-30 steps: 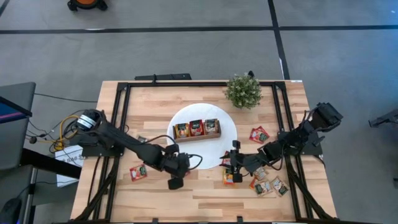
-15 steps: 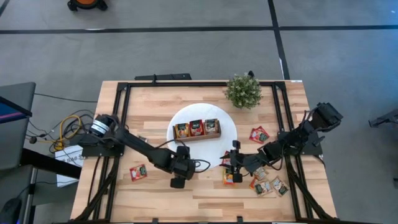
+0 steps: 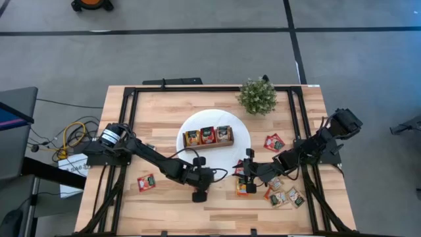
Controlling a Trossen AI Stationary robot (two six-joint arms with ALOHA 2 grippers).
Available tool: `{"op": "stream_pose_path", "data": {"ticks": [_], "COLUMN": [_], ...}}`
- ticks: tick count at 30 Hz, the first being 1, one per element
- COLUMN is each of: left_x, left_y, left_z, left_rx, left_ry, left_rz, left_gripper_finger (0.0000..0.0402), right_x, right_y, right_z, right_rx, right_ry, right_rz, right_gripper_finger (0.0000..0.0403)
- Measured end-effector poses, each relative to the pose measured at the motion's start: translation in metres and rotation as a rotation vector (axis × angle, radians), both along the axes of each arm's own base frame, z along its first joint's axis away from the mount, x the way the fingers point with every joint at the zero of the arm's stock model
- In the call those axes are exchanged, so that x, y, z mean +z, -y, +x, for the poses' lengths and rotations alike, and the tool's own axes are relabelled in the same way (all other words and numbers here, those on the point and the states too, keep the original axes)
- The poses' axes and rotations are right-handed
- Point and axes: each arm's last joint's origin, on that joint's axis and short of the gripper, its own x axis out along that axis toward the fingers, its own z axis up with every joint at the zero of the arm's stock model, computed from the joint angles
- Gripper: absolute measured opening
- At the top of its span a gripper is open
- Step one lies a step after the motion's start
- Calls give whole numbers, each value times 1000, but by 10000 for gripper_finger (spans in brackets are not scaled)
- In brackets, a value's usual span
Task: Pick & Place Tea
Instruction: Put the red tea bag into the middle section of the wooden organizer
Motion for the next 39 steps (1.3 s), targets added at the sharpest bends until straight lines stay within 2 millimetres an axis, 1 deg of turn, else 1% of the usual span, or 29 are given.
{"op": "stream_pose_path", "data": {"ticks": [3, 7, 8, 10, 12, 15, 18, 23, 26, 29, 31, 35, 39], "left_x": [0, 1, 3, 7, 10, 8, 5, 2, 3, 1, -3, -11, -16], "left_y": [-1, 0, 0, 4, 8, 9, 12, 12, 15, 18, 19, 15, 13], "left_z": [0, -2, -3, -7, -11, -21, -29, -36, -34, -32, -33, -38, -41], "left_rx": [64, 114, 111, 89, 74, 91, 128, 228, 226, 218, 208, 259, 304], "left_ry": [12, 22, 20, -5, -52, -160, -208, -213, -187, -157, -154, -138, -138], "left_rz": [-12, 18, 24, 42, 16, -25, 1, 44, 23, -50, -117, -179, -177], "left_gripper_finger": [75, 20, 11, 4, 10, 36, 81, 167, 192, 195, 189, 162, 132], "right_x": [0, 0, 0, 0, 0, 0, 0, -1, -1, -1, -1, -1, -1], "right_y": [0, 0, 0, 0, 0, 0, 0, 0, 0, 0, 0, 0, 0], "right_z": [0, 0, 0, 0, 0, 0, 0, 0, 0, 0, 0, 0, 0], "right_rx": [0, 0, 0, 0, 0, 0, 0, 13, 14, 14, 14, 11, 11], "right_ry": [0, 0, 0, 0, 0, -2, -5, -11, -12, -12, -12, -12, -12], "right_rz": [0, 0, 0, 0, 0, -1, -3, 15, 16, 17, 17, 24, 24], "right_gripper_finger": [128, 128, 128, 128, 128, 128, 128, 128, 128, 128, 128, 128, 128]}}
